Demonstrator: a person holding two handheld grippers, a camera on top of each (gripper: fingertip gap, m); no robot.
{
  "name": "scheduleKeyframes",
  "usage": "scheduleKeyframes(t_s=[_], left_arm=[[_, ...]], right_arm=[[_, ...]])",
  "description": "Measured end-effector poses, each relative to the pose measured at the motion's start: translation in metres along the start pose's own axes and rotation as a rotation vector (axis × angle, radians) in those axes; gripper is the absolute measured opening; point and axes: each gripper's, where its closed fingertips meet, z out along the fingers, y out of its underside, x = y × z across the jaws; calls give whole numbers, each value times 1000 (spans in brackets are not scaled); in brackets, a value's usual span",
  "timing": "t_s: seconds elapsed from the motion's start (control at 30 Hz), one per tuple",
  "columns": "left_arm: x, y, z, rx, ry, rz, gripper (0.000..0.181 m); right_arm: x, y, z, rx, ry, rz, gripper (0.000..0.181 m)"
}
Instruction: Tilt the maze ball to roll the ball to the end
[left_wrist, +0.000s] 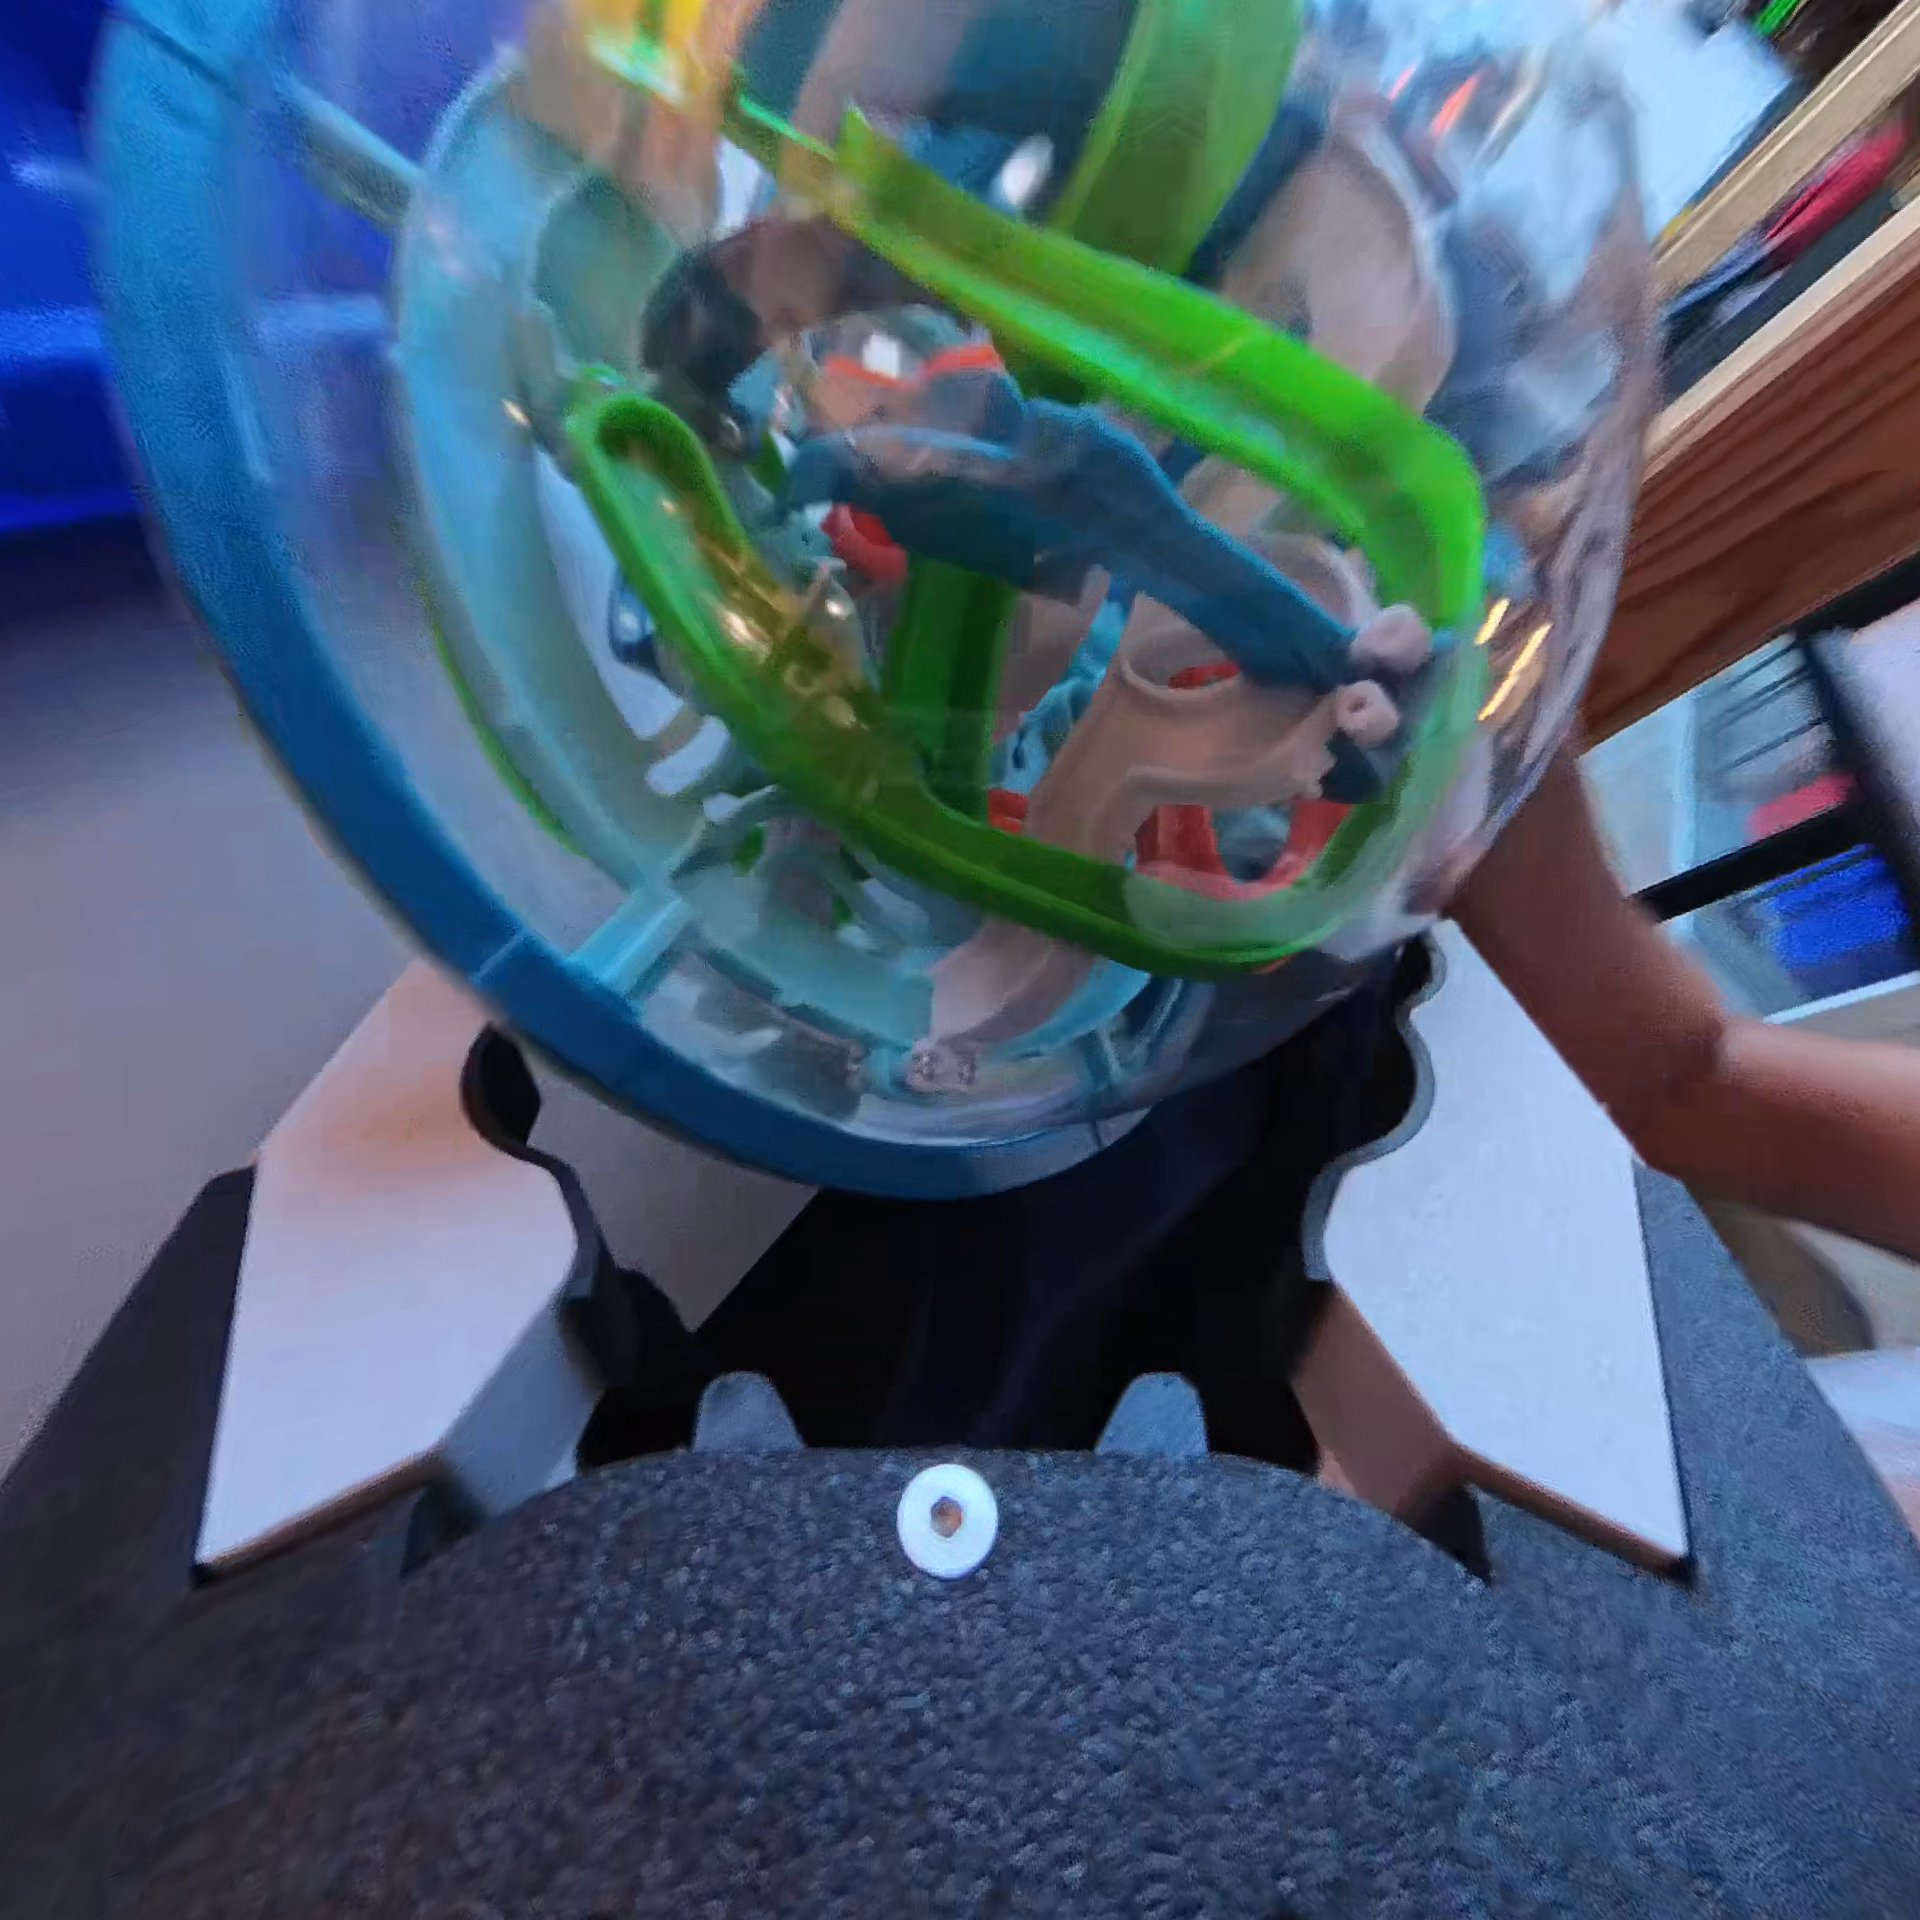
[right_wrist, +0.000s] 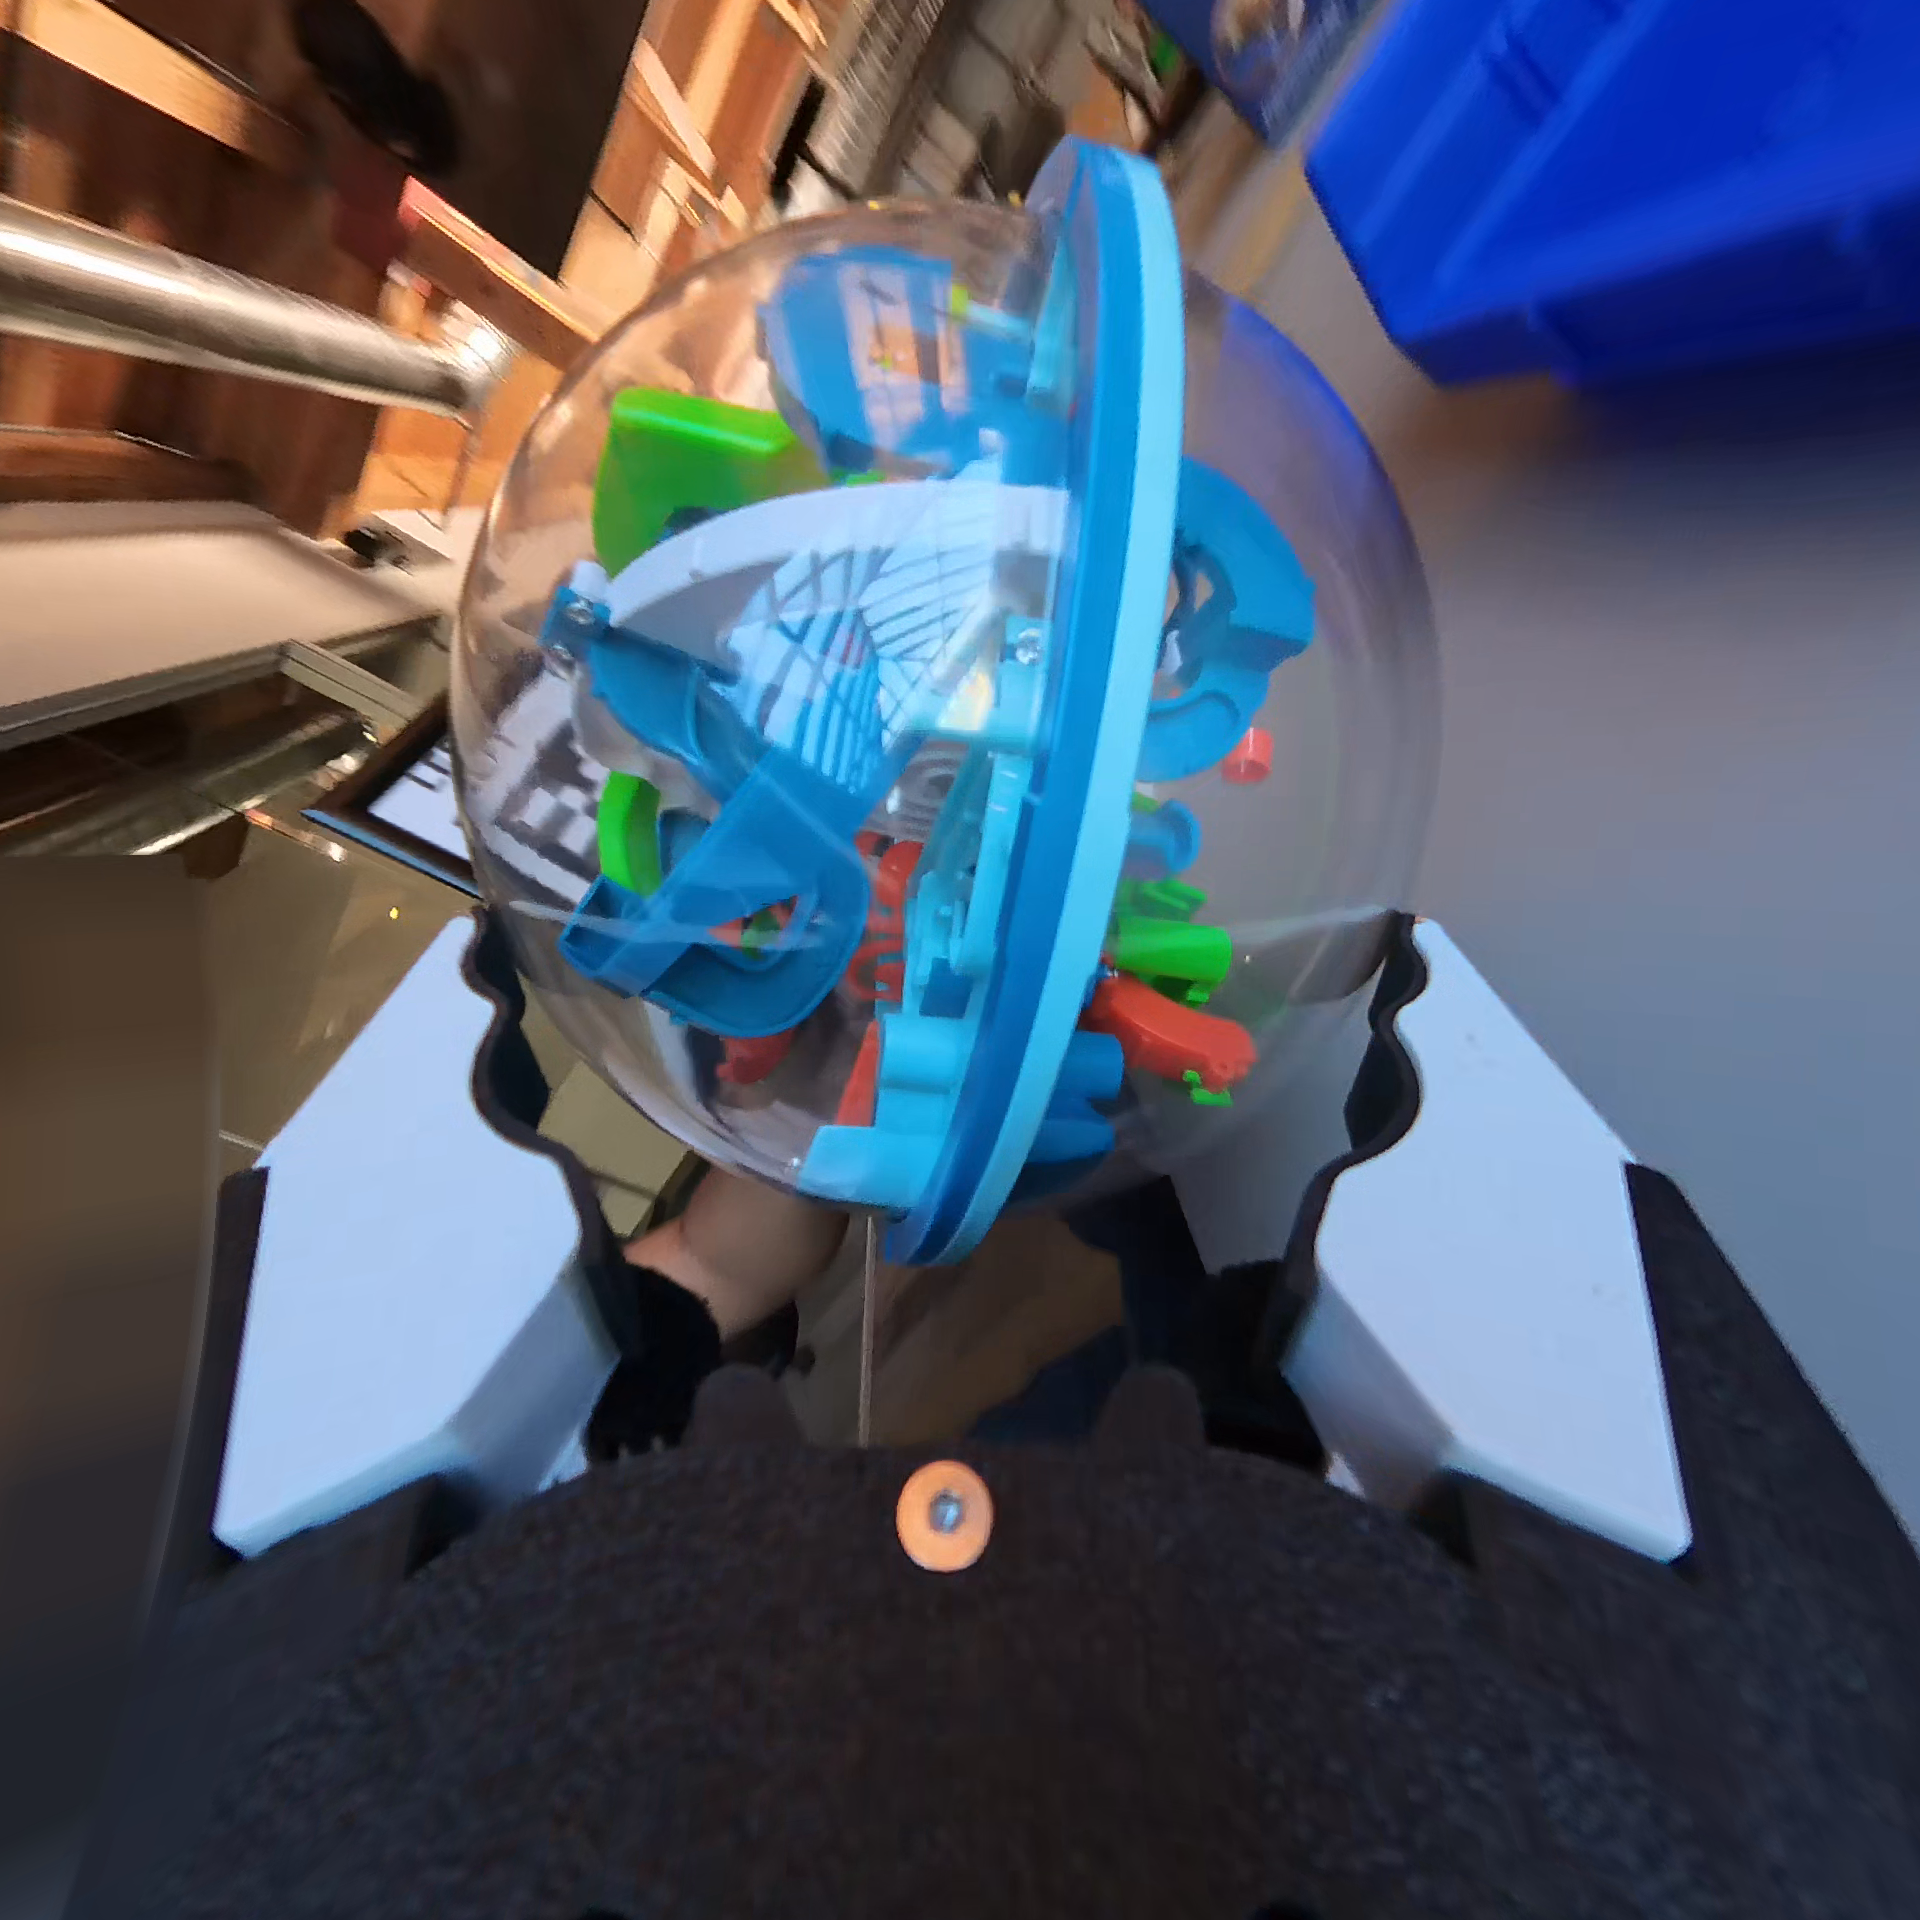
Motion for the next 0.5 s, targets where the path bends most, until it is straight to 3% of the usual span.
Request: scheduleKeyframes(t_s=[0.1, 0.27, 0.43, 0.5], left_arm=[[-5, 16, 7, -64, -36, 33, 158], [-1, 38, 10, -113, 25, 107, 158], [1, 46, 2, -125, 69, 243, 157], [-13, 40, -6, -115, 28, 325, 154]], right_arm=[[9, 5, -1, -47, 8, 45, 155], [21, 6, -6, -84, -6, 104, 155], [25, 2, -9, -109, -57, 147, 154], [26, -1, -9, -126, -73, 163, 154]])
